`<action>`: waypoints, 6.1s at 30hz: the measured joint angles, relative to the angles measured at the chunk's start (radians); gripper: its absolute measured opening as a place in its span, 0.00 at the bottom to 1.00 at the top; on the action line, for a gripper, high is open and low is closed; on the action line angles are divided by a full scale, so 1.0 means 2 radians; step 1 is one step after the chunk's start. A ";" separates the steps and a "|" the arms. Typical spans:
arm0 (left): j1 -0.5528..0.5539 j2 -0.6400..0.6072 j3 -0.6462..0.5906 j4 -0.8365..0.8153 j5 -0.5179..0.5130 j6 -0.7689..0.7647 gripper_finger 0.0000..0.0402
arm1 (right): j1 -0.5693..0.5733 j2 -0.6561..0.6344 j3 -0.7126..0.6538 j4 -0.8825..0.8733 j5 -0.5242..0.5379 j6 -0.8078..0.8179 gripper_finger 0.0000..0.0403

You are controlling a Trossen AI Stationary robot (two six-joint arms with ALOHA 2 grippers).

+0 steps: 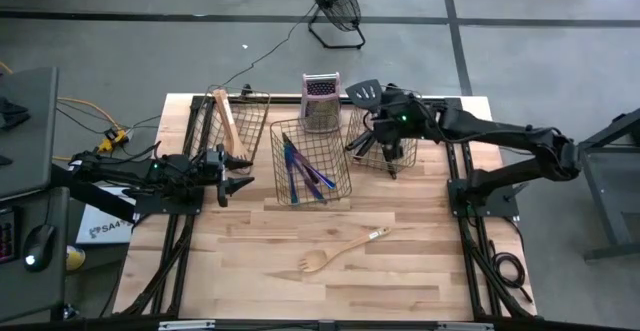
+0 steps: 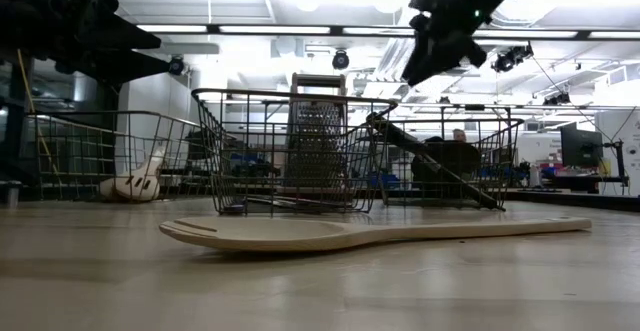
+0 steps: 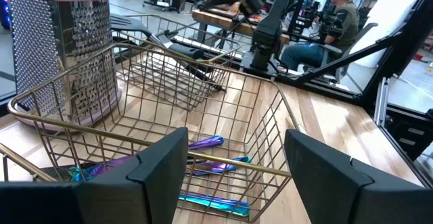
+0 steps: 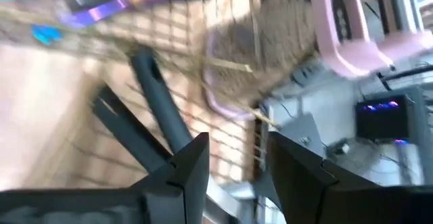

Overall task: Pick & Place Kitchen Items
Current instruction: Put the brown serving spoon into the left wire basket

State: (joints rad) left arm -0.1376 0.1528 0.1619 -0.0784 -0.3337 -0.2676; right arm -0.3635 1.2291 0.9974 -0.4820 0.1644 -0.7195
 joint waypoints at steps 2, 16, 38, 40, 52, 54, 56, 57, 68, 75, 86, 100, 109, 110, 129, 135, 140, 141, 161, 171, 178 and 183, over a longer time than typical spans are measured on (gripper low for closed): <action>0.000 0.000 0.000 0.000 0.000 0.000 0.61 | 0.021 -0.006 0.000 0.000 -0.011 0.022 0.35; 0.000 0.000 0.000 0.000 0.000 0.000 0.61 | 0.141 -0.014 0.000 -0.038 -0.128 0.154 0.35; 0.000 0.000 0.000 0.000 0.000 0.000 0.61 | 0.295 0.029 -0.067 -0.094 -0.193 0.237 0.35; 0.000 0.000 0.000 0.000 0.000 0.000 0.61 | 0.305 0.051 -0.066 -0.081 -0.168 0.259 0.35; 0.000 0.000 0.000 0.000 0.000 0.000 0.61 | 0.326 0.167 -0.066 -0.045 -0.154 0.335 0.56; 0.000 0.000 0.000 0.000 0.000 0.000 0.61 | 0.326 0.180 -0.066 -0.044 -0.150 0.337 0.60; 0.000 0.000 0.000 0.000 0.000 0.000 0.61 | 0.326 0.190 -0.066 -0.043 -0.147 0.349 0.62; 0.000 0.000 0.000 0.000 0.000 0.000 0.61 | 0.326 0.195 -0.066 -0.042 -0.147 0.355 0.62; 0.000 0.000 0.000 0.000 0.000 0.000 0.61 | 0.352 0.212 -0.066 -0.040 -0.085 0.389 0.61; 0.000 0.000 0.000 0.000 0.000 0.000 0.61 | 0.376 0.215 -0.066 -0.040 -0.098 0.413 0.61; 0.000 0.000 0.000 0.000 0.000 0.000 0.61 | 0.371 0.237 -0.064 -0.038 -0.093 0.415 0.61; 0.000 0.000 0.000 0.000 0.000 0.000 0.61 | 0.371 0.239 -0.065 -0.041 -0.063 0.415 0.36; 0.000 0.000 0.000 0.000 0.000 0.000 0.61 | 0.376 0.239 -0.065 -0.043 -0.056 0.414 0.20; 0.000 0.000 0.000 0.000 0.000 0.000 0.61 | 0.378 0.239 -0.065 -0.043 -0.056 0.416 0.20; 0.000 0.000 0.000 0.000 0.000 0.000 0.61 | 0.385 0.154 -0.068 -0.064 -0.093 0.528 0.20; 0.000 0.000 0.000 0.000 0.000 0.000 0.61 | 0.386 0.107 -0.067 -0.059 -0.125 0.553 0.20; 0.000 0.000 0.000 0.000 0.000 0.000 0.61 | 0.386 0.066 -0.067 -0.052 -0.122 0.566 0.20; 0.000 0.000 0.000 0.000 0.000 0.000 0.61 | 0.386 0.058 -0.067 -0.048 -0.118 0.572 0.20; 0.000 0.000 0.000 0.100 -0.001 -0.119 0.61 | 0.362 -0.019 -0.066 0.140 -0.029 0.597 0.20; 0.000 0.015 0.000 0.146 -0.018 -0.196 0.61 | 0.322 -0.019 -0.066 0.251 -0.016 0.578 0.20; 0.000 0.110 0.003 0.266 0.015 -0.175 0.61 | 0.293 -0.014 -0.066 0.291 -0.016 0.565 0.20; 0.000 0.210 0.044 0.327 0.019 -0.140 0.61 | 0.274 -0.012 -0.066 0.300 -0.016 0.554 0.20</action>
State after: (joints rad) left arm -0.1379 0.5729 0.2498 0.5753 -0.2962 -0.5478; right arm 0.1845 1.2041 0.8661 0.1176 0.1327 0.3892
